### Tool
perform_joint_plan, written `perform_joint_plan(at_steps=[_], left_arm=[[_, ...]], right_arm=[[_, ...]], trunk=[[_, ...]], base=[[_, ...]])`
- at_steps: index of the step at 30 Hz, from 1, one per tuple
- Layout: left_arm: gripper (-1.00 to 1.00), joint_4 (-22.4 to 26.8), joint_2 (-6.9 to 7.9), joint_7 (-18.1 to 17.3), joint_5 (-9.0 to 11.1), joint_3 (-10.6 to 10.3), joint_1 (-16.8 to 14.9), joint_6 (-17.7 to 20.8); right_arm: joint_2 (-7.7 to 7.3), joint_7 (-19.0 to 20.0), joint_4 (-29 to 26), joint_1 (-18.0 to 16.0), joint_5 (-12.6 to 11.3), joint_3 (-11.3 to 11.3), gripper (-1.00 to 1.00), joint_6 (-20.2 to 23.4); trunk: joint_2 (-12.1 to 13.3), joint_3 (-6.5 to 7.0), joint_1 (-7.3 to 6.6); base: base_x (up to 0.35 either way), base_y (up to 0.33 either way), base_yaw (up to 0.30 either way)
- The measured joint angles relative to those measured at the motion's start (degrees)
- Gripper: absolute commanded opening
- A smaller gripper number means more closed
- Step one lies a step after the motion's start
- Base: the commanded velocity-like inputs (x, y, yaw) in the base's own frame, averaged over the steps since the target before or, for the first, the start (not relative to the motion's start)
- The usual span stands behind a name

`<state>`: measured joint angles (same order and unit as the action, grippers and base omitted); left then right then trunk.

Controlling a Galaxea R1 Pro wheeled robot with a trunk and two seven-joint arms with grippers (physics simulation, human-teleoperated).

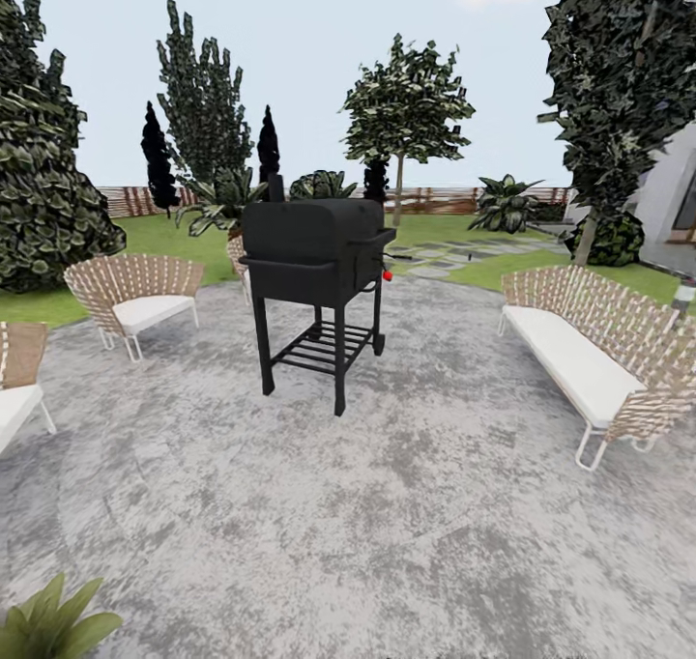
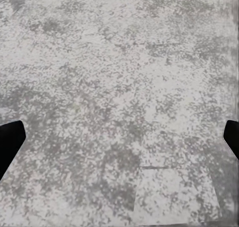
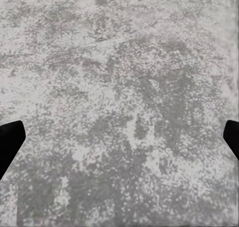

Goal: Pick up the pesticide atomizer in the garden and spray insectifuge to fully cover both potted plants in the garden.

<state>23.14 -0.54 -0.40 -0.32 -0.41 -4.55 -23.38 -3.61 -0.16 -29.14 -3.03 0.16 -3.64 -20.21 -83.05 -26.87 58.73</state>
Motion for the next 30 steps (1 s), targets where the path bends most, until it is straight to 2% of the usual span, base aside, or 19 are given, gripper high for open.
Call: perform_joint_plan(at_steps=[30], left_arm=[[1.0,0.1,0.0,0.0,-0.1,0.0,0.0,0.1]], right_arm=[[-0.09,0.1,0.0,0.0,0.0,0.0,1.0,0.1]], trunk=[[0.0,0.0,0.0]], base=[[0.0,0.0,-0.3]])
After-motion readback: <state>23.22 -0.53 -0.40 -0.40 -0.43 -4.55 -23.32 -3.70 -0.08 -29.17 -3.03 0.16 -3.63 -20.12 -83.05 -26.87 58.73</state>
